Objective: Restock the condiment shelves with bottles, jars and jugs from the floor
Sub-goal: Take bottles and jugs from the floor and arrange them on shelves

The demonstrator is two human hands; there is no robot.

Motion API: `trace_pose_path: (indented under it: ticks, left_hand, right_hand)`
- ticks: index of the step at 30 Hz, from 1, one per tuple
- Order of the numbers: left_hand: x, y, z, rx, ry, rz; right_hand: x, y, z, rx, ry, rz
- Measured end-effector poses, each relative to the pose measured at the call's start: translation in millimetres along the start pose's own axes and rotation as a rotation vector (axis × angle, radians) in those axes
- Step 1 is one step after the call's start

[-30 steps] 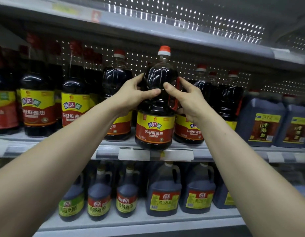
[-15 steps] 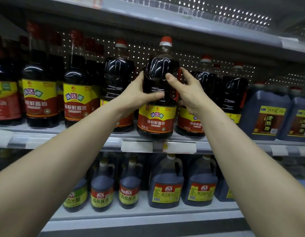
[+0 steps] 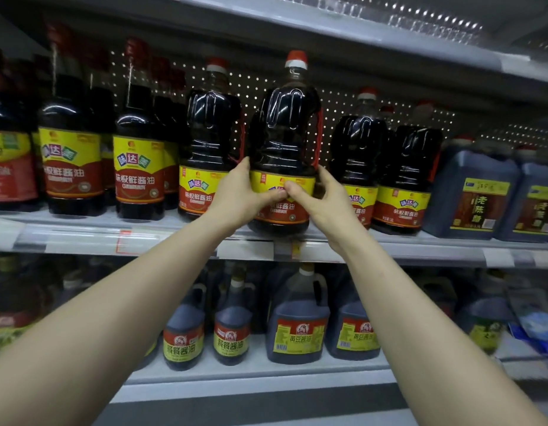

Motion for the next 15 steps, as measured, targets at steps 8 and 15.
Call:
trace_pose_path:
  ticks: [8, 15]
  left_hand:
    - [-1, -7, 0, 0.002, -0.012, 0.0]
    - [4, -18, 3, 0.011, -0.029, 0.0]
  right_hand:
    - [1, -8, -2, -0.008, -0.011, -0.021]
    - [3, -15, -11, 0.021, -0.038, -0.033]
Point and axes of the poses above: each hand's wrist, its own y-axis away from the middle knuckle, its own x-axis out of the palm, z = x × y, the point moved 3 cm from there along -y, towards the middle knuckle, and after that the axes turned 15 degrees about -x, right-handed, at the moved point
